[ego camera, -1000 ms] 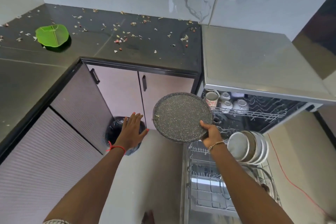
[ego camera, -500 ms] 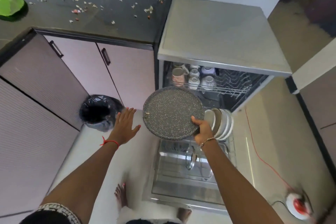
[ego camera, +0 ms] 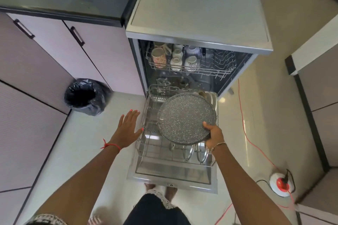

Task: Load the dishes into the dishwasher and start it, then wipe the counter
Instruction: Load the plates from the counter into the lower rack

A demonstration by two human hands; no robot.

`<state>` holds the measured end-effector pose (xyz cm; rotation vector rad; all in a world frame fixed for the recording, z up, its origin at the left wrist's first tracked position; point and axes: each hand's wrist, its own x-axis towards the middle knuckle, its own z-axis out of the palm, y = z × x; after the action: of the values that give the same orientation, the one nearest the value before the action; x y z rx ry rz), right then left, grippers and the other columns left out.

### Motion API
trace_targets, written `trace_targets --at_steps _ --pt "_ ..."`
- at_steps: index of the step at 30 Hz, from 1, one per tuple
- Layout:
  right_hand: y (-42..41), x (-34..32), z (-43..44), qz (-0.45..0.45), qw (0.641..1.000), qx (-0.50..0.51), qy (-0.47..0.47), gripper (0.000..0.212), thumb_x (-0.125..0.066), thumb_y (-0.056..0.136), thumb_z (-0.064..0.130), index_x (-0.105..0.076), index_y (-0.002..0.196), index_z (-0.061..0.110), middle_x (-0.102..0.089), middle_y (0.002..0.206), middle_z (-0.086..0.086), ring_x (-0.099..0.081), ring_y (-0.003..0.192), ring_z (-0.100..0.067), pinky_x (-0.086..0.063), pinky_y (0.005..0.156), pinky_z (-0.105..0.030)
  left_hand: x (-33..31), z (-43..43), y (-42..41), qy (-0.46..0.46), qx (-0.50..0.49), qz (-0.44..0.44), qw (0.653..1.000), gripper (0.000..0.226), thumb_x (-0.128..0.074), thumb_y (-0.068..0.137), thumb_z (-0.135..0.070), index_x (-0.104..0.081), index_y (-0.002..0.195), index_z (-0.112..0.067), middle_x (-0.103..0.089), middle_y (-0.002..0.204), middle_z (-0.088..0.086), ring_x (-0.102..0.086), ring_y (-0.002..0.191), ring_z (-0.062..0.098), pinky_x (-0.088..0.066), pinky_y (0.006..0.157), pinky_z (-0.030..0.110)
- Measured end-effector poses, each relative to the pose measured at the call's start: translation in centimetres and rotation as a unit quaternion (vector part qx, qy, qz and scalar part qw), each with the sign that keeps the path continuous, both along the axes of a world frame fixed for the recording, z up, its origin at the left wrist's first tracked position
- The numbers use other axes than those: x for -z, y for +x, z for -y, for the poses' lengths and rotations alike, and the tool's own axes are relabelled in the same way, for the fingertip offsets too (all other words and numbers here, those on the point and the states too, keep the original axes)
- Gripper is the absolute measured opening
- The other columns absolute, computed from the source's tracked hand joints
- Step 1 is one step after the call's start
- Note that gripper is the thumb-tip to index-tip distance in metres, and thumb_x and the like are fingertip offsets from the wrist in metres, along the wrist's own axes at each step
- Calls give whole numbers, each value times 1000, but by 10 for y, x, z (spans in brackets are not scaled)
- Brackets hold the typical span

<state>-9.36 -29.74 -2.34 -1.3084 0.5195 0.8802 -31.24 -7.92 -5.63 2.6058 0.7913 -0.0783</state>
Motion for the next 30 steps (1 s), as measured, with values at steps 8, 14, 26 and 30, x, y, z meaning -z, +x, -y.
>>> trace_targets --at_steps 8,14,26,30 --pt "33 31 9 5 997 63 -41 38 -51 87 -7 -51 125 -2 -56 118 -21 -53 103 -34 -43 95 -53 32 -6 28 -29 24 -19 999 62 -48 95 -33 -25 146 -6 -21 154 11 -8 145 23 -4 117 42" --pt "63 85 -14 19 993 80 -82 25 -53 86 -7 -58 110 0 -59 108 -17 -57 91 -30 -45 91 -49 82 -34 61 -70 42 -11 997 83 -19 81 -58 -29 144 -6 -25 153 12 -13 144 24 -8 117 43" --pt "135 198 -86 245 946 28 -211 14 -54 79 -11 -62 88 -5 -54 60 7 -45 58 -8 -41 55 -18 224 -92 100 -108 59 -41 992 69 -44 92 -35 -15 149 -8 -11 157 9 -3 145 22 -7 118 45" --pt "158 222 -112 355 891 -54 -279 28 -55 81 -9 -49 65 13 -42 58 4 -37 40 5 -26 41 -7 265 -109 100 -83 90 -75 990 76 -56 92 -23 -7 148 -6 1 157 8 7 144 20 -2 118 40"
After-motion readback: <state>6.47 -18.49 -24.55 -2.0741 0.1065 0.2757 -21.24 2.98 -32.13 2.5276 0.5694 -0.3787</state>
